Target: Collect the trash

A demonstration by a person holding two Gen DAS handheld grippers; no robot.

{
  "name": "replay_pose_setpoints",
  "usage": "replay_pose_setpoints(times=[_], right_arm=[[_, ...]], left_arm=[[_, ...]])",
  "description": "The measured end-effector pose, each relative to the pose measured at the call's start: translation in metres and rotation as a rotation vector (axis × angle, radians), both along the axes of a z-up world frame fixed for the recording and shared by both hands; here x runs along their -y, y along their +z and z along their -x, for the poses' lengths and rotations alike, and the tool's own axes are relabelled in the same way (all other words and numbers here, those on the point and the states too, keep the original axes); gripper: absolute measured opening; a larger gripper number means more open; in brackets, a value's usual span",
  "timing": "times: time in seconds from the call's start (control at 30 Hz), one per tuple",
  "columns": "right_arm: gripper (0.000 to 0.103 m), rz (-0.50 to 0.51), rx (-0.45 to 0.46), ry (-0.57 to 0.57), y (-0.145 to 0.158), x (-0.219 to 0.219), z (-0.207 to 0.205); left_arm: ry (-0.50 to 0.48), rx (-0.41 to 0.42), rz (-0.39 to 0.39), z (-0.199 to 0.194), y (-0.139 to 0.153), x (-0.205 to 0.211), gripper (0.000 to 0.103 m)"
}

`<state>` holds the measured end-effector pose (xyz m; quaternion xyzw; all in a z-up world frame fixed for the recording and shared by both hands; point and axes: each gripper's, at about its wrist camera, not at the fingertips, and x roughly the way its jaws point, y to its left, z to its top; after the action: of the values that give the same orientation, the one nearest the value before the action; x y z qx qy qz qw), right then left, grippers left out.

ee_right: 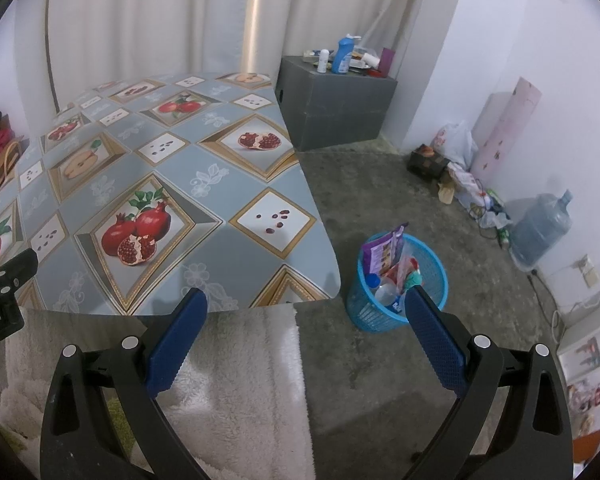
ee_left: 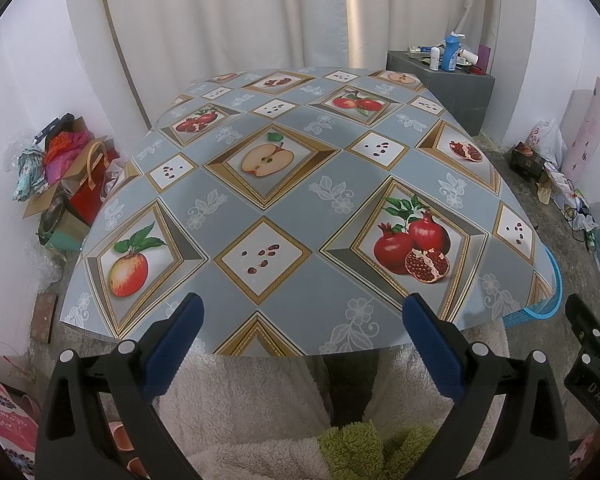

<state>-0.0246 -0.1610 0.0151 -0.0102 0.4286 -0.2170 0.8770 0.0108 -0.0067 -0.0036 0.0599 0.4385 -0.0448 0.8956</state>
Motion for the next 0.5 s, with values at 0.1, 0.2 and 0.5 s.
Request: replay_pose_setpoints(times=[0.1, 0.2, 0.5], right_arm=[[0.095, 0.000, -0.001, -0.001, -0.0005, 0.0009, 0.0007], [0.095, 0.000, -0.001, -0.001, -0.0003, -0.0003, -0.0001], [0.095, -0.002, 0.001, -0.002, -0.0004, -0.0012, -0.0003]], left_arm=[[0.000, -0.001, 0.000, -0.0002, -0.0002, -0.0002, 0.097], [-0.001, 0.000, 0.000, -0.0003, -0.0004, -0.0004, 0.097], [-0.001, 0.000, 0.000, -0.0004, -0.0006, -0.0006, 0.097]])
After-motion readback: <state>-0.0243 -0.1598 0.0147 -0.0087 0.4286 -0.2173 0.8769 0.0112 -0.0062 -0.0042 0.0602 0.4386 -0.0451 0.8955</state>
